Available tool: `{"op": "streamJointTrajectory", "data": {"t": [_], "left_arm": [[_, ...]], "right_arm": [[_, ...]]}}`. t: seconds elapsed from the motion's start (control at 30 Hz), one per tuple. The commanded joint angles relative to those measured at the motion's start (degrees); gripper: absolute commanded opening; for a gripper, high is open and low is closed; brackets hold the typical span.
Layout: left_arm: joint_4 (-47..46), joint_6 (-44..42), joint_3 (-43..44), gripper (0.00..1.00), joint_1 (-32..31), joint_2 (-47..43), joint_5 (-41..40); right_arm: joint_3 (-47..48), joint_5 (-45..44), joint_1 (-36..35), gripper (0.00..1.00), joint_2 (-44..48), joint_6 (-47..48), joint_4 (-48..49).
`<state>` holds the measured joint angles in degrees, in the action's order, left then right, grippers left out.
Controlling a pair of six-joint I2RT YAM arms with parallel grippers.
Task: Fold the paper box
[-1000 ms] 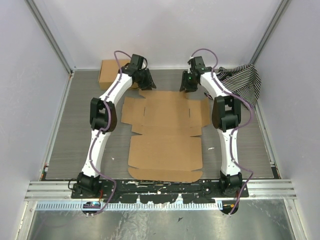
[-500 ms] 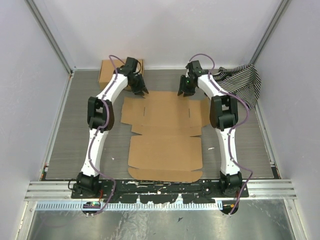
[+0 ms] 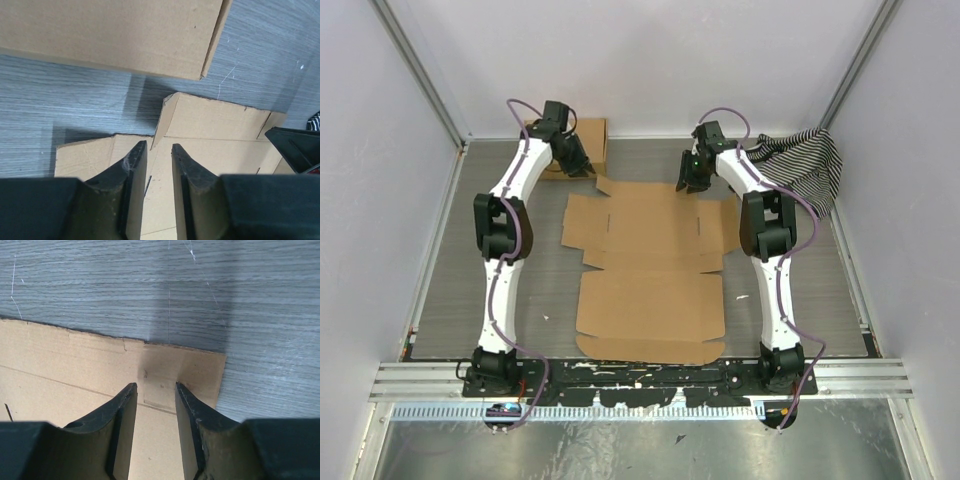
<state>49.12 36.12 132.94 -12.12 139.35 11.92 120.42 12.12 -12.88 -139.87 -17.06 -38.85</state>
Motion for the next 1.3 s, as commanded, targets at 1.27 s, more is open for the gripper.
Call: {"op": "streamJointTrajectory", "data": {"t": [1.27], "left_arm": [[-1.6,0.2,5.3,0.14,-5.4,7.9,-0.2]], "right_arm": [[-1.7,2.0,0.7,0.42,-1.9,-0.3,-0.9]]}}
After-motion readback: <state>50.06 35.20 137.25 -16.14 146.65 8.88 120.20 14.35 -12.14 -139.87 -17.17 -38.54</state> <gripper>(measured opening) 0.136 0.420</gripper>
